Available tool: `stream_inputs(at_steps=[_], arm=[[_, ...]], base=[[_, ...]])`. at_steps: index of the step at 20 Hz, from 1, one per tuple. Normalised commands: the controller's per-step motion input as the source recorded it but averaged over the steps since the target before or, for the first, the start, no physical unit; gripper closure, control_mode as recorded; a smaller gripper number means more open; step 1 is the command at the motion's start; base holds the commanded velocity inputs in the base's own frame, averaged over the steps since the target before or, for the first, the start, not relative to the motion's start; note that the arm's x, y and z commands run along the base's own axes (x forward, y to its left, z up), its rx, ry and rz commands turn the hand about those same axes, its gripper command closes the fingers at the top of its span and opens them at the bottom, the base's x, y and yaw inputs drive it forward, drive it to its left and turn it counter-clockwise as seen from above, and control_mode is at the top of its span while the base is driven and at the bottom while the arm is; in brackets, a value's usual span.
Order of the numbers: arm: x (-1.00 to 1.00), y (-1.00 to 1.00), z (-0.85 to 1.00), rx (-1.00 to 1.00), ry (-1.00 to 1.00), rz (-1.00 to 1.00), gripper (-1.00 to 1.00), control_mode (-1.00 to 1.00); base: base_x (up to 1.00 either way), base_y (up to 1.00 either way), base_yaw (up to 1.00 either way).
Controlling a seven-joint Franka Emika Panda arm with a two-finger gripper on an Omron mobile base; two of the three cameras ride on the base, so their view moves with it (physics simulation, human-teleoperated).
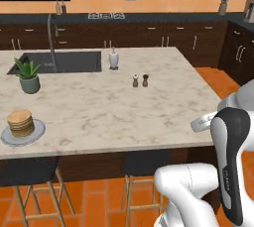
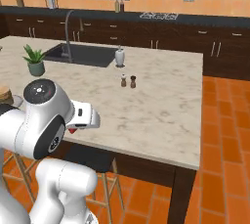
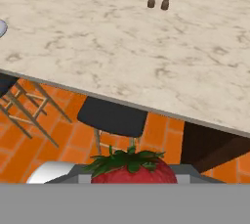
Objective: Take the strawberry from the fridge and place it on top of the pancake, located on the dining counter.
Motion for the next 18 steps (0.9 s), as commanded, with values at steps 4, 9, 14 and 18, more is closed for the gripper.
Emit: stream_inputs(at_steps=[4,9,14,18], arm=[[0.0,0.0,0.0,0.0,0.0,0.0,1.0,1.0],[0.0,0.0,0.0,0.0,0.0,0.0,1.0,1.0],[0.0,0.0,0.0,0.0,0.0,0.0,1.0,1.0],[0.0,0.0,0.0,0.0,0.0,0.0,1.0,1.0]], base=[[-0.1,1.0,0.0],[-0.07,1.0,0.0],[-0.01,1.0,0.0],[0.11,1.0,-0.07]])
